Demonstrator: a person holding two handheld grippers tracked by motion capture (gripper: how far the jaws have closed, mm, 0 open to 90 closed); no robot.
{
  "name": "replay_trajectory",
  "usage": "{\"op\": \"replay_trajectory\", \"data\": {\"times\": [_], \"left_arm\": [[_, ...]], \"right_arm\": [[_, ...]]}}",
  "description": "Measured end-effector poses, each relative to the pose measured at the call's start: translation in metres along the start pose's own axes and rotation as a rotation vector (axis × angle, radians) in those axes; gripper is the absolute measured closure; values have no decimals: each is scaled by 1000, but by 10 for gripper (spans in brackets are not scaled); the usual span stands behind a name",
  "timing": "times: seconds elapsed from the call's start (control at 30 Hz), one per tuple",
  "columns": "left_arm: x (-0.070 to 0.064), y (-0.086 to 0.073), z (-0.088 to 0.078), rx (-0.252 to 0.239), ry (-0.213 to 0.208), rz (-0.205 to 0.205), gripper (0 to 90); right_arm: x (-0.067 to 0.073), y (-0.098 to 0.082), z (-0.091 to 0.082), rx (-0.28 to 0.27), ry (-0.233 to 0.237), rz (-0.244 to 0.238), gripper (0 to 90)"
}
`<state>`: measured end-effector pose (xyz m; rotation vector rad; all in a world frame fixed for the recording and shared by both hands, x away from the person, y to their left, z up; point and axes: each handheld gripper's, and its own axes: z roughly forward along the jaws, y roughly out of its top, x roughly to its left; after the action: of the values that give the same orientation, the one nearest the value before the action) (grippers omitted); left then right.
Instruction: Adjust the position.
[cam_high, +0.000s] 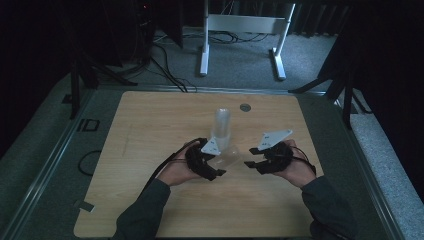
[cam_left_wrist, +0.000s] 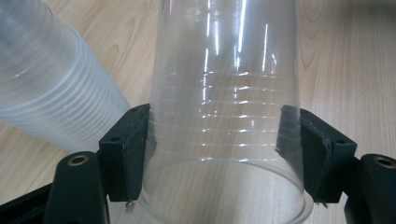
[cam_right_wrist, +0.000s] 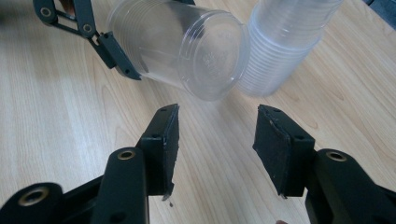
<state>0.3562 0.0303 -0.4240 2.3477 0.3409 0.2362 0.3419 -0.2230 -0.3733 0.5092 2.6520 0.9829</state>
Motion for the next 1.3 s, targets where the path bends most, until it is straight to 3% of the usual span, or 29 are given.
{"op": "replay_trajectory", "data": {"times": [0.27,0.3,0.57,0.7,1.3], "left_arm": [[-1,-1,4,23,-16,12,283],[-2,-2,5,32,-14,17,283],[-4,-2,9,56,-27,30,286],[-5,-3,10,70,-33,44,285],[-8,-2,16,116,-58,76,285]], "right_arm": [[0,5,-2,50,14,-30,497],[-1,6,0,79,19,-36,495],[-1,8,3,125,36,-51,494],[-1,13,6,175,49,-73,489],[2,18,13,276,97,-119,478]]}}
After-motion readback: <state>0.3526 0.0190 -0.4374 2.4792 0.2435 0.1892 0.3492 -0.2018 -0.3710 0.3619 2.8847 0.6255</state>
